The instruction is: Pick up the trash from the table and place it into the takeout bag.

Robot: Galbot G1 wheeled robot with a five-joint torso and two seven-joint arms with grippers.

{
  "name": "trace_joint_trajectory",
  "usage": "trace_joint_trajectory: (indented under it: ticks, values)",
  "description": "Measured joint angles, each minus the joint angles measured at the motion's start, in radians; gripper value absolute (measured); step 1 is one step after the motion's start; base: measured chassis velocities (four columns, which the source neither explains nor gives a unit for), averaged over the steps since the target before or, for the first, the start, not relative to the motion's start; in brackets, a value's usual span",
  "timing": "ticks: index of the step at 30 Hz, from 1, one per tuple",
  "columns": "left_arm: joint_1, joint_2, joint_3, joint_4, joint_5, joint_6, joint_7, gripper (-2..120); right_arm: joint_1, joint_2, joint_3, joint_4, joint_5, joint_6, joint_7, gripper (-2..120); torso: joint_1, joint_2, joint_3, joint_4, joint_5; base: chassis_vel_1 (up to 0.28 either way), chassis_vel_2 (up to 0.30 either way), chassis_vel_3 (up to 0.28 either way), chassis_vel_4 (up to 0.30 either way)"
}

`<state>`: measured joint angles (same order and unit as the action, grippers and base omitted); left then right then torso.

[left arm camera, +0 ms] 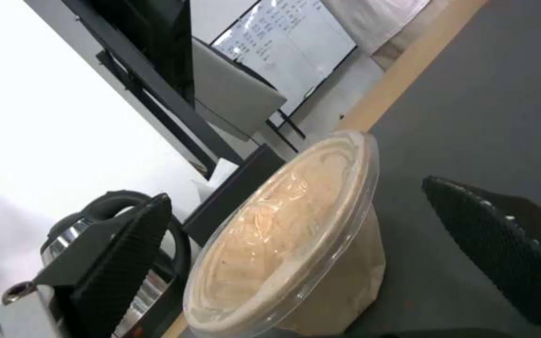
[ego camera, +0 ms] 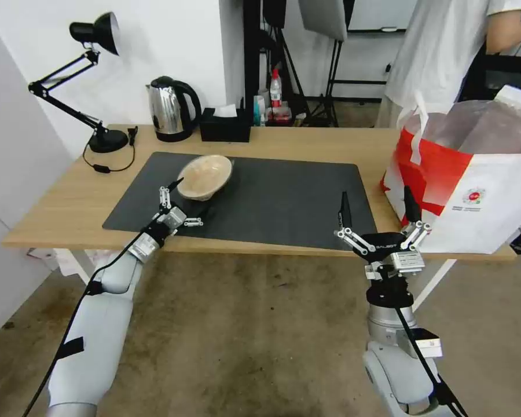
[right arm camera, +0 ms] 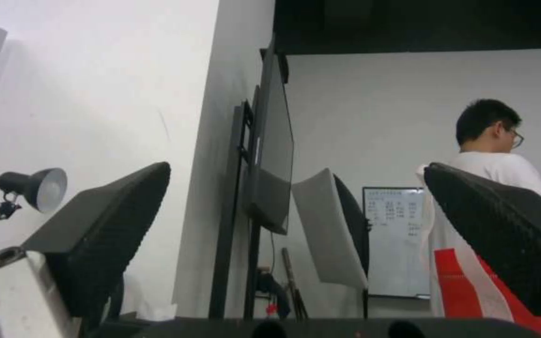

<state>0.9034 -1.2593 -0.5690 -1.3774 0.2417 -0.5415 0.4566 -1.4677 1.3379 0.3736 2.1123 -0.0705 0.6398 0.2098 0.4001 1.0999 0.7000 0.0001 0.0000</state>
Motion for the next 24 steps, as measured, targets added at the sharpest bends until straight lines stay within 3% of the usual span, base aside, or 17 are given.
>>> trace_joint_trajectory:
  ticks: [10, 24]
  values:
    - [-0.017, 0.005, 0.010, 0.001, -0.012, 0.011, -0.003, 100, -0.004, 0.003, 0.002, 0.003, -0.001, 0.000, 0.000, 100, 0.000, 0.000, 0.000, -0.0002, 0.0000, 0.000, 0.000, 0.000, 0.000]
    - [-0.096, 0.005, 0.059, 0.100, -0.003, 0.011, -0.003, 100, 0.003, 0.009, 0.020, -0.006, 0.000, 0.001, 0.000, 100, -0.001, 0.000, 0.000, 0.0005, 0.0009, 0.000, 0.000, 0.000, 0.000]
